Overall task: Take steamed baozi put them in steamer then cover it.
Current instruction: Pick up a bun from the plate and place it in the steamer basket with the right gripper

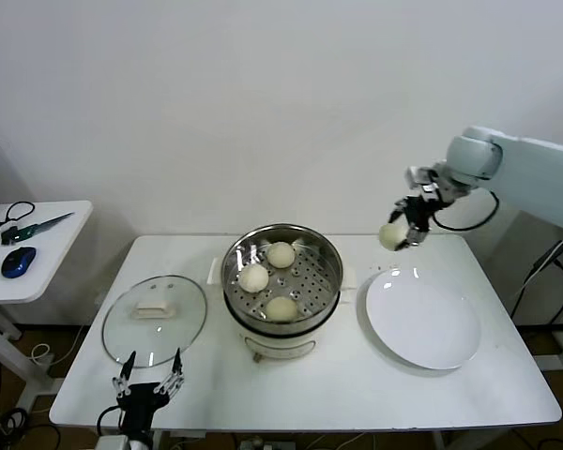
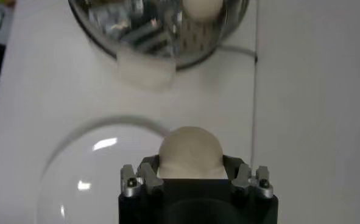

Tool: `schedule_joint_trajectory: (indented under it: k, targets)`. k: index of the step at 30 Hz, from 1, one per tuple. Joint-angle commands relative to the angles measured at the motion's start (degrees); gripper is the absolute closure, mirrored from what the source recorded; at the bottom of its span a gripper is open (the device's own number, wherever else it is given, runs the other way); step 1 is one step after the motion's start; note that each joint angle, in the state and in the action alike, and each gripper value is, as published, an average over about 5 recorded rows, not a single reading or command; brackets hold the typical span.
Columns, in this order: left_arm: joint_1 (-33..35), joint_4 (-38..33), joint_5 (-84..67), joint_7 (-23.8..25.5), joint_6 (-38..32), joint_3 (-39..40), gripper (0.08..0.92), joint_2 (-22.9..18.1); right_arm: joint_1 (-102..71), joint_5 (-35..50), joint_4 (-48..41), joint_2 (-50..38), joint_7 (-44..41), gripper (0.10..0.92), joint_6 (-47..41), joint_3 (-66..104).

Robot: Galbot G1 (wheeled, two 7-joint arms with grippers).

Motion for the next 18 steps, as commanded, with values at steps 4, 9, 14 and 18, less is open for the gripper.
schedule_joint_trajectory:
  k: [4, 9, 14, 18]
  targets:
    - [-0.3, -0.3, -0.1, 0.1, 0.2, 0.0, 0.177, 0.1, 4.9, 15.2, 10.8, 15.7, 8.4, 0.33, -10.2, -2.1]
    - [0.2, -1.0, -0.5, 0.2, 0.2, -0.3, 0.177, 0.0, -1.5, 11.8, 8.0, 18.2, 10.1, 0.33, -11.2, -1.4]
    - [0.5, -1.5, -0.8, 0.2, 0.3, -0.7, 0.177, -0.3, -6.3, 7.5, 6.3, 18.4, 11.0, 0.33, -11.8, -1.1]
    - [0.5, -1.6, -0.8, 0.3, 0.3, -0.7, 0.177, -0.7, -8.7, 5.1, 5.1, 17.8, 11.2, 0.33, -11.7, -1.2]
